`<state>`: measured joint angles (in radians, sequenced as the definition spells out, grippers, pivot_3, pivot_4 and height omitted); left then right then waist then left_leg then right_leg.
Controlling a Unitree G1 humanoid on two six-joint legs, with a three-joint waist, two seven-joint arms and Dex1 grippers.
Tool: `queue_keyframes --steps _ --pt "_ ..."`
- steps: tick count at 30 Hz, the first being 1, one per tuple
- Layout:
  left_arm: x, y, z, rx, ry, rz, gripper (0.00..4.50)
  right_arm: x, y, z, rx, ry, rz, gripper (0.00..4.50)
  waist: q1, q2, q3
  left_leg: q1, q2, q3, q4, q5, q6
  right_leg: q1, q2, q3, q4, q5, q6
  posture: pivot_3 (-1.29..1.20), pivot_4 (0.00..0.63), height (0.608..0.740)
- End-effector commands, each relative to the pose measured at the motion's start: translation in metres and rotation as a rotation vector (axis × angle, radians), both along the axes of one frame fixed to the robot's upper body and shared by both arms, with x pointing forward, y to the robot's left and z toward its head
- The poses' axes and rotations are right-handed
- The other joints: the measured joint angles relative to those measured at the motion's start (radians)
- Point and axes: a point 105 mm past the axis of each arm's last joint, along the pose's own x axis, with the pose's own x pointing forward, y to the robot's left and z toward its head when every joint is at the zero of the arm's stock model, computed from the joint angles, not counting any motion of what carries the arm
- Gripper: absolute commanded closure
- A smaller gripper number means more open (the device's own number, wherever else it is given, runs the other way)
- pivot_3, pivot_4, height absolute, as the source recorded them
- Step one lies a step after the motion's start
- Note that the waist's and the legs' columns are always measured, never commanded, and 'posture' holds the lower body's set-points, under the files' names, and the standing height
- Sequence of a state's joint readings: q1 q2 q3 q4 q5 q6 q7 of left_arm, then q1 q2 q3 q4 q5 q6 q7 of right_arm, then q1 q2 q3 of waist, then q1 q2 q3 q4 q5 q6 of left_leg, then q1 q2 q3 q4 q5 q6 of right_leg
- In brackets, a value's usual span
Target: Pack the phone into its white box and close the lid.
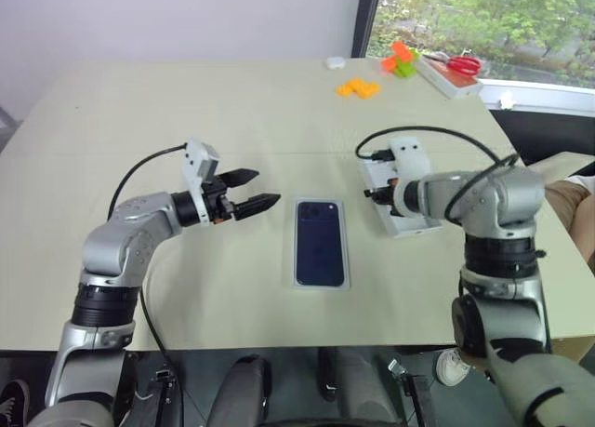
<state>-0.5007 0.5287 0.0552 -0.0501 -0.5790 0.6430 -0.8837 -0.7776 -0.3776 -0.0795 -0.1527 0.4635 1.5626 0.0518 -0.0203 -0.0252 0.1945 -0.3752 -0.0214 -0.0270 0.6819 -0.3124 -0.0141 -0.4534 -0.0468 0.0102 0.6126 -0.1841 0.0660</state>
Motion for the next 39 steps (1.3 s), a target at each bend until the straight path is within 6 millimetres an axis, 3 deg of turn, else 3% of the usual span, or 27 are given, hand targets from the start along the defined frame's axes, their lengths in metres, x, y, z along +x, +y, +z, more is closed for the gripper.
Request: queue_keyframes --steps 1,5,7,15,21,27,33,39 --pt "-0.002 -0.001 0.011 -0.017 -0.039 -0.01 0.0 0.003 0.019 0.045 0.216 -0.152 0.049 4.42 -0.003 0.0 0.0 0.0 0.0 0.001 0.0 0.0 0.0 0.0 0.0 0.0 0.0 0.0 0.0 0.0 0.15 0.74" --pt "0.0 -0.003 0.013 -0.024 -0.04 -0.015 0.0 0.006 0.033 0.082 0.622 -0.214 0.089 4.42 0.001 0.0 0.0 0.001 0.001 0.0 0.0 0.0 0.0 0.0 0.002 0.0 0.001 0.0 0.0 0.0 0.15 0.74" --pt "0.001 -0.003 0.014 -0.028 -0.042 -0.016 0.0 0.003 0.039 0.087 0.765 -0.177 0.127 4.42 0.005 0.001 0.0 0.001 0.002 -0.001 0.0 0.0 0.0 0.0 0.002 0.0 0.002 0.0 0.0 0.0 0.15 0.74" --pt "0.0 -0.002 0.014 -0.033 -0.033 -0.009 0.0 -0.013 0.061 0.098 1.035 -0.159 0.302 4.42 -0.001 0.001 0.0 -0.001 -0.001 0.001 0.0 -0.001 0.002 -0.002 -0.002 0.001 0.001 0.0 0.0 0.0 0.15 0.74" --pt "0.0 0.003 0.016 -0.043 -0.036 0.006 0.0 -0.024 0.07 0.109 1.385 -0.13 0.399 4.42 0.0 0.001 0.0 -0.001 0.001 0.001 -0.001 -0.001 0.002 -0.004 -0.001 0.002 0.002 0.0 0.0 0.0 0.15 0.74" --pt "-0.002 0.005 0.022 -0.068 -0.043 0.014 0.0 -0.031 0.071 0.093 1.518 -0.066 0.361 4.42 -0.001 0.001 0.0 -0.001 0.001 0.001 -0.001 -0.001 0.002 -0.004 -0.001 0.002 0.002 0.0 0.0 0.0 0.15 0.74" --pt "-0.014 0.02 0.044 -0.119 -0.091 -0.028 0.0 -0.046 0.075 0.079 1.676 0.074 0.342 4.42 -0.019 0.001 0.0 -0.002 0.001 0.002 -0.002 -0.002 0.003 -0.004 0.0 0.003 0.001 0.0 0.0 0.0 0.15 0.74" --pt "-0.019 0.02 0.047 -0.141 -0.087 -0.037 0.0 -0.06 0.086 0.068 1.651 0.114 0.384 4.42 -0.028 0.003 0.002 -0.001 0.002 0.006 -0.001 -0.002 0.003 -0.005 0.001 0.005 0.001 0.0 0.0 0.0 0.15 0.74"
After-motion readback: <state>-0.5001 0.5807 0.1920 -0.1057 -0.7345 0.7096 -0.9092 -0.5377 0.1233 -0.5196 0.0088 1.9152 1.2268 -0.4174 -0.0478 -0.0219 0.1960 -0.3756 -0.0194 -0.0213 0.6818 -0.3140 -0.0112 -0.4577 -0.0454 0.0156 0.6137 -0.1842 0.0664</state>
